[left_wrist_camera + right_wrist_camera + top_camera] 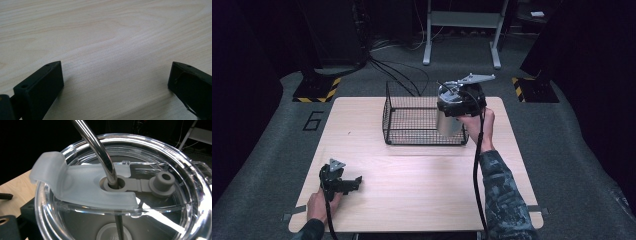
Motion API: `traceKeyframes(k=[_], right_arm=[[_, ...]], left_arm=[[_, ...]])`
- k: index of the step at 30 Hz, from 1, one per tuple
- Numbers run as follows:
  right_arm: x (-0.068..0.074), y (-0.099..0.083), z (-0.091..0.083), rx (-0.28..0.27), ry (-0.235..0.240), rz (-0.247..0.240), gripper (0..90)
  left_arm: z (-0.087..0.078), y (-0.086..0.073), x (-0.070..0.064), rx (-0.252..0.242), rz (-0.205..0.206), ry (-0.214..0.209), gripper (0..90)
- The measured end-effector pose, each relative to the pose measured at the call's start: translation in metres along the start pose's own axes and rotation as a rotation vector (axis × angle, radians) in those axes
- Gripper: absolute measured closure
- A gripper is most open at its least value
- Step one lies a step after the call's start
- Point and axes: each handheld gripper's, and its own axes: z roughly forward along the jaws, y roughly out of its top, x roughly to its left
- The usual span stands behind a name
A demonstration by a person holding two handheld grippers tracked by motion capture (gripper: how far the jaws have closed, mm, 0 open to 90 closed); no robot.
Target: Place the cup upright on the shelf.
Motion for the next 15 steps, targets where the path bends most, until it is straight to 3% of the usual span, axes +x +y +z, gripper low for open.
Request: traceKeyframes(k=[15], right_arm=[[-0.002,0.014,0.026,-0.001,-0.031,0.009,3.3]], left_arm=[[0.000,0.000,0.000,0.000,0.001,0.000,0.0]])
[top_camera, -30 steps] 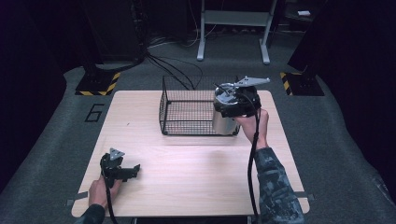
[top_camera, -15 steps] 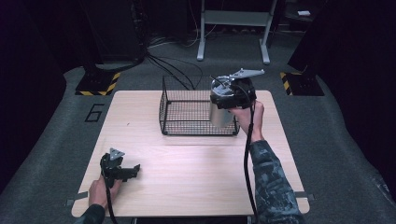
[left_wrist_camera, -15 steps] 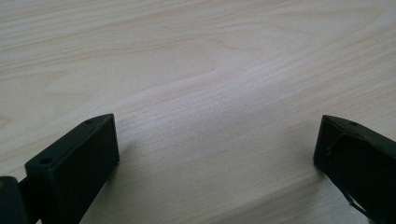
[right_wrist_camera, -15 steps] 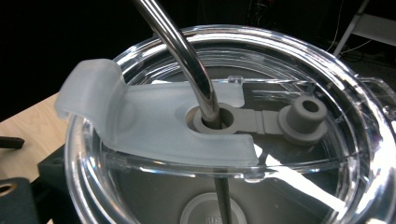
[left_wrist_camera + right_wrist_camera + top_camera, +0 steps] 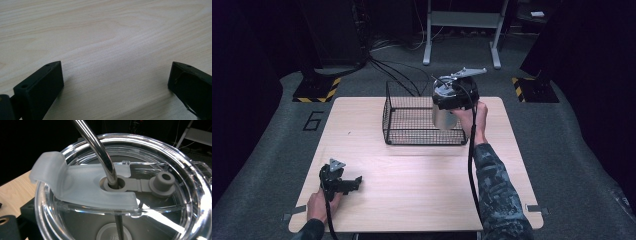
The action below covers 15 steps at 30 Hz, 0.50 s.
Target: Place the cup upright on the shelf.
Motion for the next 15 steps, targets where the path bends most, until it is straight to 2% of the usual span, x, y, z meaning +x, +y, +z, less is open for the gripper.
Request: traceKeyframes(k=[9,15], right_arm=[[-0.001,0.005,0.017,0.009,-0.012,0.013,3.3],[0.000,0.012,0.029,0.016,-0.015,0.003,3.3]], left_arm=[[0.001,0.000,0.000,-0.007,-0.002,0.003,0.0],[0.001,0.000,0.000,-0.008,-0.002,0.003,0.0]])
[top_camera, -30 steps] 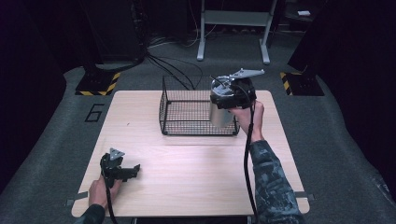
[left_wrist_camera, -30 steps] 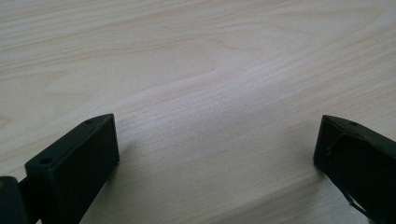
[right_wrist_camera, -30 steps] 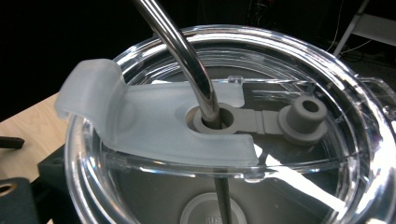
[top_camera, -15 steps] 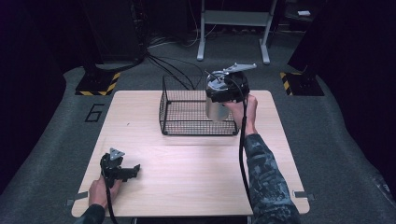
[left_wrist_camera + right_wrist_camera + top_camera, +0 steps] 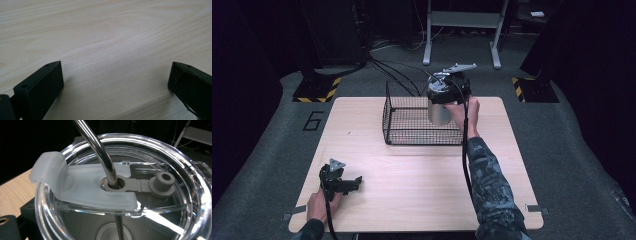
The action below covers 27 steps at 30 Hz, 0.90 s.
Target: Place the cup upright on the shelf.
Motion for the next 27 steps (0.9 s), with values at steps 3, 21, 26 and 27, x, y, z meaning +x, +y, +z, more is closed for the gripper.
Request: traceKeyframes(k=[3,21,26,27], right_arm=[[0.001,0.002,0.005,0.001,-0.003,0.002,3.3],[0.005,-0.001,0.047,0.027,-0.020,0.033,3.3],[0.005,-0.009,0.063,0.047,-0.023,0.051,3.3],[0.005,-0.009,0.063,0.047,-0.023,0.051,3.3]], left_arm=[[-0.001,0.000,0.001,0.011,0.014,-0.002,0.0],[-0.001,0.000,0.000,0.014,0.005,-0.009,0.0],[-0.001,0.000,0.000,0.013,0.003,-0.008,0.0],[-0.001,0.000,0.000,0.013,0.003,-0.008,0.0]])
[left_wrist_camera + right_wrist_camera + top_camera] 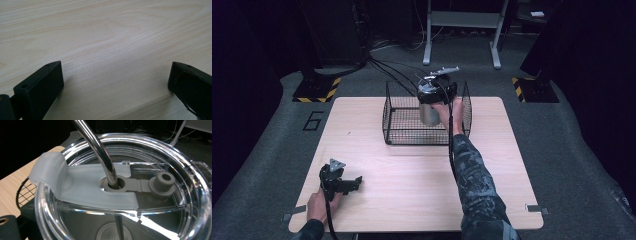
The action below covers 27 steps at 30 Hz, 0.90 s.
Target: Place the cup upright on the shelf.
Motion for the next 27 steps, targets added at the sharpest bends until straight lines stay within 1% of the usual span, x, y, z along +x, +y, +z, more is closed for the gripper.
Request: traceKeyframes(k=[1,2,3,5,6,7,8,9,10,12,13,14,15,16,19,20,22,23,27], right_arm=[[0.000,-0.003,0.006,0.007,0.001,0.004,3.3],[0.000,-0.003,0.006,0.007,0.001,0.004,3.3],[-0.001,-0.005,0.012,0.013,-0.003,-0.003,3.2],[0.000,-0.006,0.015,0.019,-0.004,0.006,3.3],[-0.002,-0.010,0.020,0.024,-0.006,0.000,3.3],[-0.001,-0.011,0.023,0.030,-0.009,0.020,3.2],[-0.002,-0.012,0.025,0.032,-0.010,0.015,3.2],[-0.002,-0.014,0.027,0.035,-0.013,0.030,3.3],[-0.002,-0.014,0.027,0.035,-0.013,0.030,3.3],[-0.003,-0.017,0.033,0.041,-0.023,0.037,3.2],[-0.004,-0.019,0.036,0.043,-0.024,0.026,3.2],[-0.004,-0.019,0.036,0.043,-0.024,0.026,3.2],[-0.003,-0.021,0.040,0.050,-0.030,0.047,3.2],[-0.003,-0.023,0.042,0.053,-0.031,0.038,3.2],[-0.003,-0.025,0.046,0.064,-0.036,0.035,3.2],[-0.002,-0.027,0.050,0.069,-0.044,0.050,3.2],[-0.001,-0.029,0.054,0.073,-0.046,0.052,3.2],[0.000,-0.030,0.055,0.085,-0.046,0.056,3.2],[0.001,-0.032,0.060,0.088,-0.050,0.048,3.2]], left_arm=[[0.000,0.000,0.000,0.001,0.001,-0.002,0.1],[0.000,0.000,0.000,0.001,0.001,-0.002,0.0],[0.000,0.000,0.000,0.001,0.002,-0.002,0.0],[0.000,0.000,0.000,0.002,0.001,0.001,0.0],[0.000,0.000,0.000,0.003,0.003,0.001,0.0],[0.000,0.000,0.000,0.003,0.001,0.000,0.0],[0.000,0.000,0.000,0.003,0.000,0.000,0.0],[0.000,0.000,0.000,0.002,0.001,-0.001,0.0],[0.000,0.000,0.000,0.002,0.001,-0.001,0.0],[0.000,0.000,0.000,0.003,0.002,-0.001,0.0],[0.000,0.000,0.000,0.003,0.002,-0.001,0.0],[0.000,0.000,0.000,0.003,0.002,-0.001,0.0],[0.000,0.000,0.000,0.002,0.002,-0.001,0.0],[0.000,0.000,0.000,0.003,0.003,-0.001,0.0],[0.000,0.000,0.000,0.001,0.007,0.002,0.0],[0.000,0.000,0.000,0.000,0.007,0.002,0.0],[0.000,0.000,0.000,-0.001,0.007,0.003,0.0],[0.000,0.000,0.000,-0.001,0.007,0.003,0.0],[0.000,0.000,0.000,0.000,0.006,0.002,0.0]])
